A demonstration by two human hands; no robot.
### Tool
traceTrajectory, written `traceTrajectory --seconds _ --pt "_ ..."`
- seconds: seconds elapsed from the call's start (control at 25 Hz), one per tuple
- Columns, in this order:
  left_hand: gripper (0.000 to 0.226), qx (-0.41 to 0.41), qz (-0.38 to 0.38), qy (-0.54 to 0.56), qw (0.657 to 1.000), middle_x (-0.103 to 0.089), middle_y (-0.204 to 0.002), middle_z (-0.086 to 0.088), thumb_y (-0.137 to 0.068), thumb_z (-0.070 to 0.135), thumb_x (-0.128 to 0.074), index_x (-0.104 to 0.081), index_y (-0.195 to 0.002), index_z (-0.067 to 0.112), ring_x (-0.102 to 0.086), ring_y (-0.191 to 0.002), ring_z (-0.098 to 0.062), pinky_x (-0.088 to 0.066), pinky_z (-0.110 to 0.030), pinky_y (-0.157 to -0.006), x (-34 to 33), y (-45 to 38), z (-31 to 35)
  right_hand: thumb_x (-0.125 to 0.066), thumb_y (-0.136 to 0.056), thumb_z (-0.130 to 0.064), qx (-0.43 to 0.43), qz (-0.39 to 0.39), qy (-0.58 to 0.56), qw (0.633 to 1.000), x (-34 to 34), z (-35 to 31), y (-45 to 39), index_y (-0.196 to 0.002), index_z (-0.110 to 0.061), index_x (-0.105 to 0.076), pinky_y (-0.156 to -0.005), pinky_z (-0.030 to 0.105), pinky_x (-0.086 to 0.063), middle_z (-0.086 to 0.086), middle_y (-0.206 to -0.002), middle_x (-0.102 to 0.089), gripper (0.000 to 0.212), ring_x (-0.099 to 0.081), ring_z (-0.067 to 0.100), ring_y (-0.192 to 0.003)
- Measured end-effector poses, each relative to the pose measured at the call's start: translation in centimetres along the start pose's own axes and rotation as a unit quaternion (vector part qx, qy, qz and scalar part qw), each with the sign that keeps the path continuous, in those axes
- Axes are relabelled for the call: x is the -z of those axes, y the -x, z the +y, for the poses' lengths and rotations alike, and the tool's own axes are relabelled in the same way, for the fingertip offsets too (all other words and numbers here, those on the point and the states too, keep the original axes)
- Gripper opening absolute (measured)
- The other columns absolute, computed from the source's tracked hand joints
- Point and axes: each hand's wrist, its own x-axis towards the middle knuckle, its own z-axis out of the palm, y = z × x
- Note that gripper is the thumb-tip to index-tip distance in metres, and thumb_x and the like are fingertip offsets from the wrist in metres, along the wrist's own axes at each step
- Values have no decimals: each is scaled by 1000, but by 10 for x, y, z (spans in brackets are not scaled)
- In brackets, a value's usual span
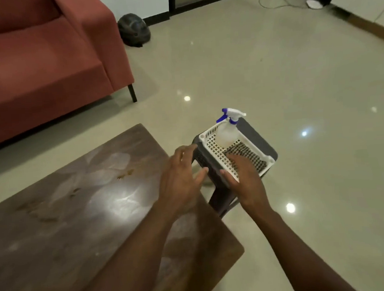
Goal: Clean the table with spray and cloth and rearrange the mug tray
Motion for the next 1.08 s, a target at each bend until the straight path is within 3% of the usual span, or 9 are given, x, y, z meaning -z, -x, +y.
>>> traceTrajectory --seconds 0.24,0.36,0.48,0.56,0.68,0.76,0.88,0.96,1.08 --pt "52 60 -21 80 995 -51 -137 -1 -88 37 -66 -47 -135 24 -53 -123 -20 -50 -36 -95 -91 -90 37 -60 -90 -26 -82 50 -31 995 26 109 -76 -124 -16 -55 -91 29 -35 5 -127 -57 35 -49 23 -119" --pt "64 151 25 152 976 -45 -142 -4 -85 33 -72 -43 -140 19 -49 -128 -22 -46 -41 -105 -159 -123 55 -57 -91 -26 -112 -6 -11 994 0 167 -113 -125 -14 -52 -95 37 -39 8 -128 -55 37 -49 25 -118" --pt "98 212 136 173 952 -34 -154 -8 -76 34 -82 -25 -152 10 -32 -141 -21 -14 -11 -114 -207 -157 79 -60 -88 -21 -86 -68 50 993 -29 201 -136 -122 -6 -52 -97 45 -40 15 -126 -55 38 -51 32 -114" --pt "110 228 189 158 942 -33 -156 -9 -69 41 -85 -21 -153 7 -30 -144 -22 -4 -5 -110 -229 -186 86 -67 -82 -18 -49 -65 101 991 -42 216 -147 -116 -2 -55 -90 46 -45 20 -119 -58 39 -56 37 -107" --pt "115 230 228 178 929 -30 -157 -9 -66 44 -86 -19 -153 9 -29 -145 -23 -28 -34 -117 -246 -215 83 -72 -75 -15 -45 -51 148 987 -56 229 -153 -120 -3 -57 -88 53 -47 26 -117 -59 49 -58 43 -105" --pt "111 213 240 190 928 -31 -156 -9 -68 39 -86 -21 -152 10 -30 -145 -25 -34 -43 -116 -251 -228 79 -78 -70 -24 -59 -60 155 984 -60 237 -157 -127 -4 -53 -88 55 -46 25 -117 -59 66 -57 43 -106" --pt "93 228 216 220 924 -44 -150 -7 -80 23 -78 -19 -152 20 -46 -136 -26 -45 -40 -106 -252 -237 72 -73 -78 -31 -89 -100 137 982 -60 246 -169 -141 -8 -36 -99 51 -39 17 -132 -52 77 -48 36 -121" --pt "83 238 186 220 928 -62 -130 -9 -88 21 -69 -16 -151 25 -61 -116 -26 -51 -35 -90 -251 -236 68 -67 -83 -28 -117 -125 104 980 -59 246 -177 -142 -12 -32 -106 43 -32 11 -139 -47 71 -42 29 -128" --pt "74 193 182 215 940 -64 -97 -4 -94 16 -60 -16 -153 14 -62 -82 -19 -50 -27 -74 -244 -236 66 -67 -82 -21 -139 -135 21 981 -42 234 -187 -119 -13 -57 -84 17 -39 3 -114 -63 39 -57 19 -101"
